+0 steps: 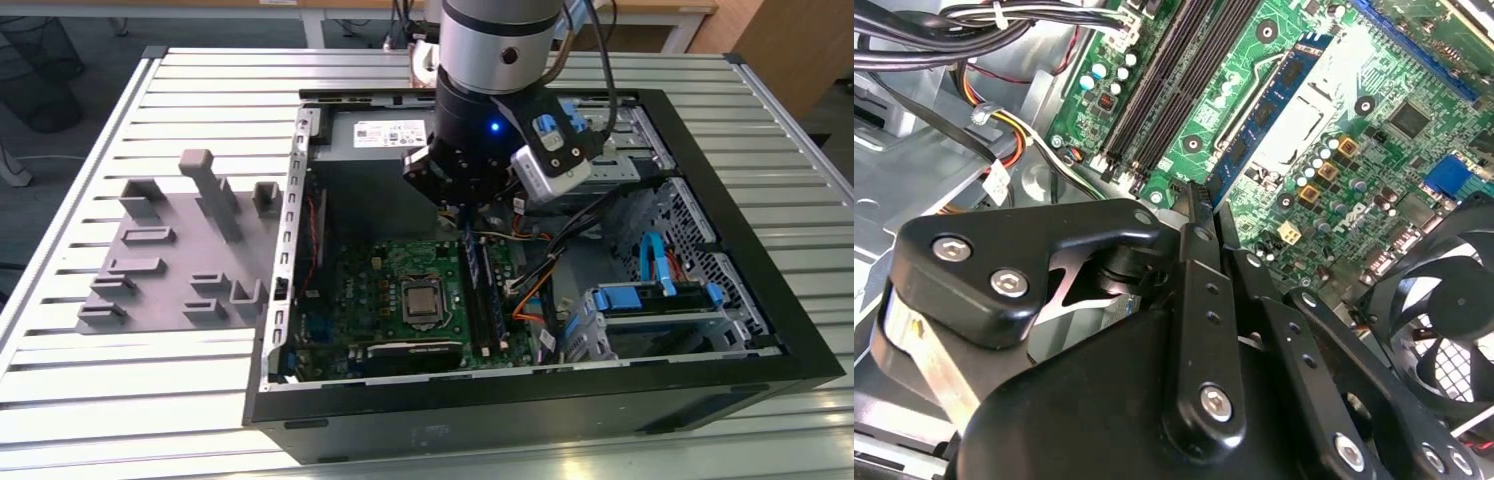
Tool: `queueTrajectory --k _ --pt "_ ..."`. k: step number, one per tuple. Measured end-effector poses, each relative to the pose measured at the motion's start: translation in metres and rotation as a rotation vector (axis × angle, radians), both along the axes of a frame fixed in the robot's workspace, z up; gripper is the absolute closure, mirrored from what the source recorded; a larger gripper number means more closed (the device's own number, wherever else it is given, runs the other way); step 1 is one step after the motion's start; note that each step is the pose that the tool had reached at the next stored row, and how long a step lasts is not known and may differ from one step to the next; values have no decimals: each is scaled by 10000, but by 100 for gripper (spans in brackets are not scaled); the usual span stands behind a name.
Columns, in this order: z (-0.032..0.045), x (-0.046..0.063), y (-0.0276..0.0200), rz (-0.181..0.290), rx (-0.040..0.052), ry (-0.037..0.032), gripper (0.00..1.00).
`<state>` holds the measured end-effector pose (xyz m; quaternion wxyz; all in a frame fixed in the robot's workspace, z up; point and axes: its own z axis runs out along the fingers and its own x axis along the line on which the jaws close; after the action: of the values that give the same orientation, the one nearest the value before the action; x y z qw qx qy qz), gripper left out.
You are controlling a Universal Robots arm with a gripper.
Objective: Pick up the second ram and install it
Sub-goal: 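Insert the second ram into the second slot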
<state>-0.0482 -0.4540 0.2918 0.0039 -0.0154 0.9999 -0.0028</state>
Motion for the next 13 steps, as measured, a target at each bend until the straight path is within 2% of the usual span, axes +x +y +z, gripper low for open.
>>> queueTrajectory --k 10,13 --pt "-15 27 -1 -25 -23 3 86" --pt "-16 51 -1 -24 -21 60 86"
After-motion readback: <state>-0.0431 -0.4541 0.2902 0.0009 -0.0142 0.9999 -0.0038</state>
